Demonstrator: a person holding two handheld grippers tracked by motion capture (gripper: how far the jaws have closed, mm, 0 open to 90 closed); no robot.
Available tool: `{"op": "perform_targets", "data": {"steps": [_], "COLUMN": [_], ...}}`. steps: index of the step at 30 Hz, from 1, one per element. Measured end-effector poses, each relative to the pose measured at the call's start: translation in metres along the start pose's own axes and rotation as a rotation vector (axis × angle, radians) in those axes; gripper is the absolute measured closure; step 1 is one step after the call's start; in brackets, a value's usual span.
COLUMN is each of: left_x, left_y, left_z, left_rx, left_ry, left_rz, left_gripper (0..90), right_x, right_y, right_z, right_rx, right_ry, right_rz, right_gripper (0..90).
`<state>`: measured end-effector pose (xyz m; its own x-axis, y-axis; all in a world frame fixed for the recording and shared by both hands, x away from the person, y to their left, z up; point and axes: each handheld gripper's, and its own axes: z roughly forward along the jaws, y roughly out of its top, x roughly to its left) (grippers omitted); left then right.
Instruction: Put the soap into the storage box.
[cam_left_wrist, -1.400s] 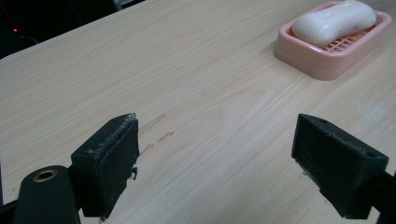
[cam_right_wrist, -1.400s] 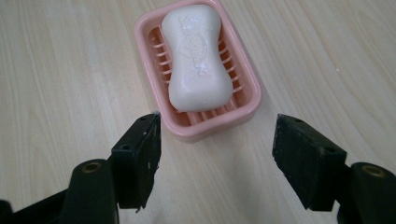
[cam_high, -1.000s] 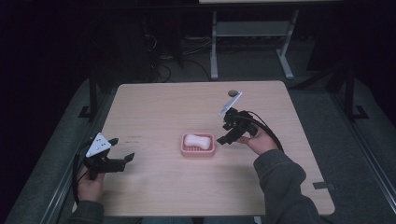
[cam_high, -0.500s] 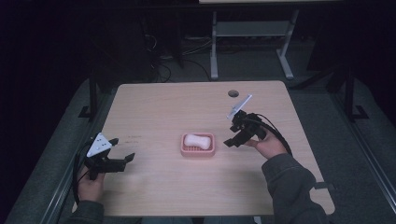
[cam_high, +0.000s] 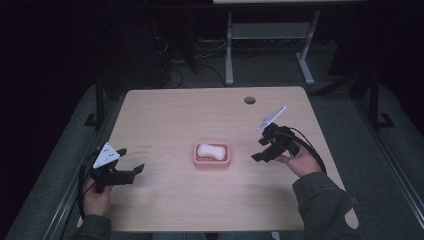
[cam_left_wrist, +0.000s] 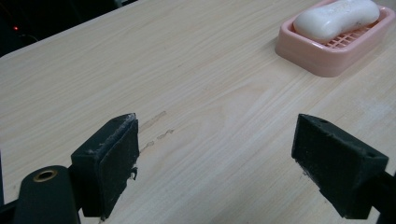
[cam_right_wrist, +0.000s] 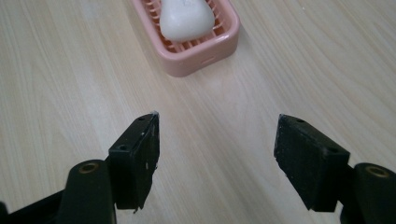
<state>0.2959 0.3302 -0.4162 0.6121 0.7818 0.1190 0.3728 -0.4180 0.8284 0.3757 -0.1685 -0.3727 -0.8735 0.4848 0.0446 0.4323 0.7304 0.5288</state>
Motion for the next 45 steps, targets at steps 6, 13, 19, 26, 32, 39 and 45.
{"op": "perform_targets", "data": {"steps": [6, 13, 19, 26, 32, 39, 45], "left_x": [0.000, 0.000, 0.000, 0.000, 0.000, -0.001, -0.001], "left_y": [0.000, -0.001, -0.001, -0.001, -0.001, -0.001, -0.002], "left_z": [0.000, -0.001, -0.001, -0.001, 0.000, -0.002, -0.003], "left_rx": [-0.004, -0.006, -0.001, -0.005, 0.002, -0.006, -0.003], "left_ry": [0.002, 0.003, 0.005, 0.004, 0.004, 0.001, 0.007], "left_rz": [-0.003, -0.001, 0.001, -0.002, 0.002, -0.002, 0.002], "left_gripper": [14.5, 14.5, 14.5, 14.5, 14.5, 14.5, 14.5], "right_x": [0.000, 0.004, 0.008, 0.012, 0.019, 0.028, 0.037], "right_y": [-0.012, -0.027, -0.041, -0.059, -0.074, -0.098, -0.109], "right_z": [0.004, 0.005, 0.000, -0.010, -0.013, -0.011, -0.011], "right_rx": [0.006, 0.009, 0.007, -0.011, -0.029, -0.040, -0.046], "right_ry": [0.001, 0.000, -0.017, -0.022, -0.031, -0.028, -0.040], "right_rz": [0.010, 0.026, 0.033, 0.070, 0.082, 0.117, 0.123], "right_gripper": [29.6, 28.9, 28.5, 28.3, 27.1, 25.8, 24.7]}}
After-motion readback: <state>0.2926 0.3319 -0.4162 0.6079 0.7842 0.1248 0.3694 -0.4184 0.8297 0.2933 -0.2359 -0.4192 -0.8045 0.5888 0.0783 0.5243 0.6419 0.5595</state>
